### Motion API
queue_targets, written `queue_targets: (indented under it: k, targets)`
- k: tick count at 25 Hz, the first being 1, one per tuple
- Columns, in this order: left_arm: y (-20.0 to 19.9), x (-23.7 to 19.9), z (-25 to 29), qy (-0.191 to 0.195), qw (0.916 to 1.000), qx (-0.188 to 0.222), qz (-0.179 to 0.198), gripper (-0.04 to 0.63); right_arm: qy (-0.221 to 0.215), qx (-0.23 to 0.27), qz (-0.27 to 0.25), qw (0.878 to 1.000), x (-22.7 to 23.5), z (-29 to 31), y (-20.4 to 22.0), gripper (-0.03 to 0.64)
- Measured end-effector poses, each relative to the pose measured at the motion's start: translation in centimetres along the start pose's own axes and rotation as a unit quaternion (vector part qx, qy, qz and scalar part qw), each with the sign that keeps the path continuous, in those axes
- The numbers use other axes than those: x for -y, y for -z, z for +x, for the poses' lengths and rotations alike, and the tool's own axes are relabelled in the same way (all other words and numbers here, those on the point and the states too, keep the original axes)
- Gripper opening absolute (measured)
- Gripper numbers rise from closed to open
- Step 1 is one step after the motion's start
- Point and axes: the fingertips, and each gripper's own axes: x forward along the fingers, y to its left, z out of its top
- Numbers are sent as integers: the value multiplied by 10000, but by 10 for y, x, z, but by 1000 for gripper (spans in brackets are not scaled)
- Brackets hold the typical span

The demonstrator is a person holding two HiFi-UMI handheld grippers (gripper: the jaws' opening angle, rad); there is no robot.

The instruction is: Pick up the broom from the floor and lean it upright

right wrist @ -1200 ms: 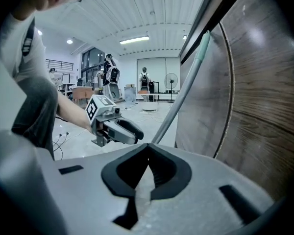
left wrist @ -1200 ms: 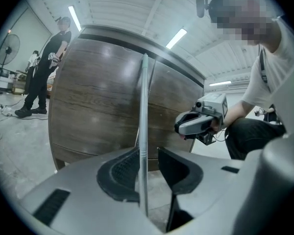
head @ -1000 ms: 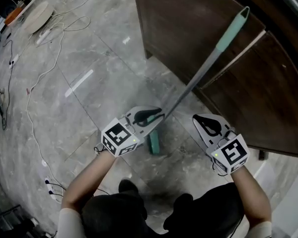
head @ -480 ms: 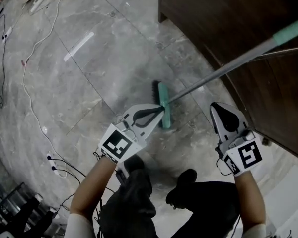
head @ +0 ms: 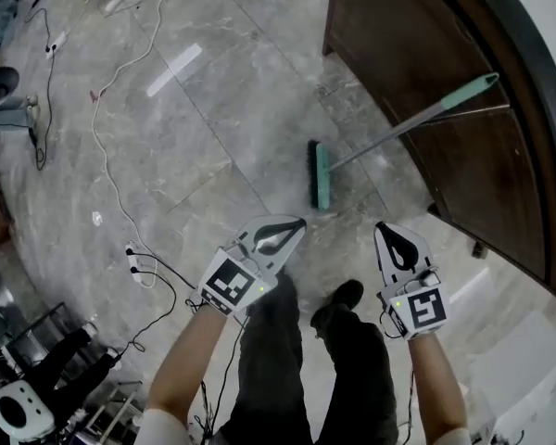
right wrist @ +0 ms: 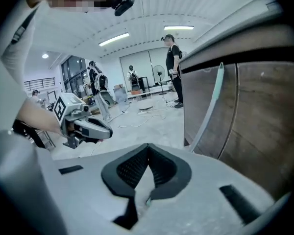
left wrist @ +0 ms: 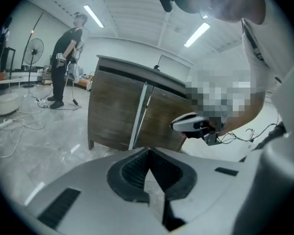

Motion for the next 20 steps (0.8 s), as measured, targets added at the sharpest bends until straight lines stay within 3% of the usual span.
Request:
queue_targets:
  k: [6, 12, 20]
  targets:
    - [-95, 74, -78, -208, 9996, -127, -119, 9, 25, 21, 48, 10000, -18, -100, -102, 0]
    - [-209, 142, -139, -600, 9977, 7, -308, 9, 120, -264, 66, 9996, -26, -199, -189, 0]
    - [-333, 250, -235, -1114, 9930, 161, -355, 9, -16, -215, 237, 9995, -87, -349, -295, 0]
